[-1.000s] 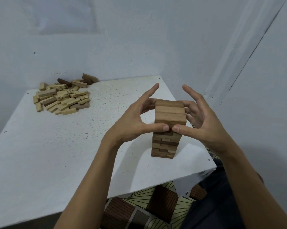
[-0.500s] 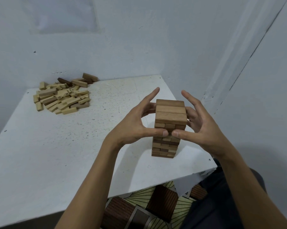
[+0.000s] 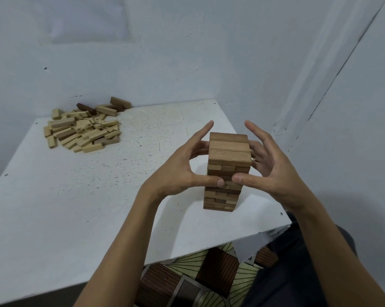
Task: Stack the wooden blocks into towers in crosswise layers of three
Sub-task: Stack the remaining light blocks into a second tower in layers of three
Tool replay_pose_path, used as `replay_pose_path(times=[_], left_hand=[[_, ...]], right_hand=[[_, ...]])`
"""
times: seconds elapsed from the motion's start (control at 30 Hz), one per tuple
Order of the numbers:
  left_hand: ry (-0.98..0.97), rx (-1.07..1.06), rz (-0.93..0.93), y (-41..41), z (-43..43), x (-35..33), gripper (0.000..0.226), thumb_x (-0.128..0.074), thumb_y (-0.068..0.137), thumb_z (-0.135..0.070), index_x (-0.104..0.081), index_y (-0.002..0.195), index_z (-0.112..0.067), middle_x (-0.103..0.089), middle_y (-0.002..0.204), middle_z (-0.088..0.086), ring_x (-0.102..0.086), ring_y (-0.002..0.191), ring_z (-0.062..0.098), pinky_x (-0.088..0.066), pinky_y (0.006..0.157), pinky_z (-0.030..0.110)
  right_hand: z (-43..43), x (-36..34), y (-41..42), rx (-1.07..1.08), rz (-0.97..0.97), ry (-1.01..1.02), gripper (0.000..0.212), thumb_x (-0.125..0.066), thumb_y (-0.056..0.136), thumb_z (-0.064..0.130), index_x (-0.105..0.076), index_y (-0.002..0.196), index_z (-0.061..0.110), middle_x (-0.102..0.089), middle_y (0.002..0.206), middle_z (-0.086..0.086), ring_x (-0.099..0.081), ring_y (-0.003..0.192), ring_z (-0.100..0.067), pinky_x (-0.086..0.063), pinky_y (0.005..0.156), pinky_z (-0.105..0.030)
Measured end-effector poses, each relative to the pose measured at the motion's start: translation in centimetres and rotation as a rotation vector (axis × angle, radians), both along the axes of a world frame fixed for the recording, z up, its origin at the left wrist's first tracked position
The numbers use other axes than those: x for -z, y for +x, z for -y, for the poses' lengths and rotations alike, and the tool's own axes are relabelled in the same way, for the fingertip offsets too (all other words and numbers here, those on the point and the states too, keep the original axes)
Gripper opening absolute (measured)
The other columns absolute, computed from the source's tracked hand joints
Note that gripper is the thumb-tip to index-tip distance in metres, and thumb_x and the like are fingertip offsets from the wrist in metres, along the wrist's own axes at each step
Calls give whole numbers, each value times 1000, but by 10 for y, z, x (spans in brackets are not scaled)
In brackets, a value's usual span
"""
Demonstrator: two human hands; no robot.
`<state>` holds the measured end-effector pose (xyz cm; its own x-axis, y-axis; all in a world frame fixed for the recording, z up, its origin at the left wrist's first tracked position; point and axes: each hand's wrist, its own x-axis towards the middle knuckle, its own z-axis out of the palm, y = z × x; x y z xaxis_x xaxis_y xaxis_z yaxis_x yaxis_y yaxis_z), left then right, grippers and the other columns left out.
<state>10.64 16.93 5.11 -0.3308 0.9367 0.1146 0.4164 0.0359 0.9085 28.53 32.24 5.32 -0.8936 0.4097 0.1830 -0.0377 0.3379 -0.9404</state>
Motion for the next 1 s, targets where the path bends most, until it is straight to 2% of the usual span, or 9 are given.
replay_pose_path(times=[0.2, 0.37, 0.6, 1.0], left_hand=[[-6, 0, 4, -1, 0, 1, 112, -88, 71, -25, -16, 155, -42, -53, 139, -11, -49, 128, -2, -33, 113, 23], [-14, 1, 2, -1, 1, 2, 112, -88, 71, -24, -16, 155, -42, -53, 139, -9, -49, 129, 0, -33, 115, 27], [-36, 11, 3, -1, 1, 6, 113, -88, 70, -23, -16, 155, -42, -52, 137, -16, -47, 128, -7, -33, 109, 16], [-34, 7, -8, -2, 1, 9, 112, -88, 70, -27, -17, 155, -41, -50, 144, -13, -45, 132, -3, -32, 114, 25]], right_hand=[[0, 0, 0, 2, 2, -4, 101, -84, 68, 34, -27, 150, 43, -59, 137, 8, -52, 131, -18, -35, 115, -52], [-2, 3, 0, -6, 23, 8, 102, -83, 68, 35, -24, 151, 45, -59, 137, 6, -51, 132, -17, -33, 116, -52], [-3, 11, 1, -16, 65, 12, 104, -85, 66, 38, -24, 149, 50, -59, 135, 11, -51, 131, -12, -33, 116, -51], [-4, 14, 0, -14, 76, 11, 103, -86, 65, 41, -25, 148, 53, -57, 136, 15, -50, 132, -10, -33, 116, -52]])
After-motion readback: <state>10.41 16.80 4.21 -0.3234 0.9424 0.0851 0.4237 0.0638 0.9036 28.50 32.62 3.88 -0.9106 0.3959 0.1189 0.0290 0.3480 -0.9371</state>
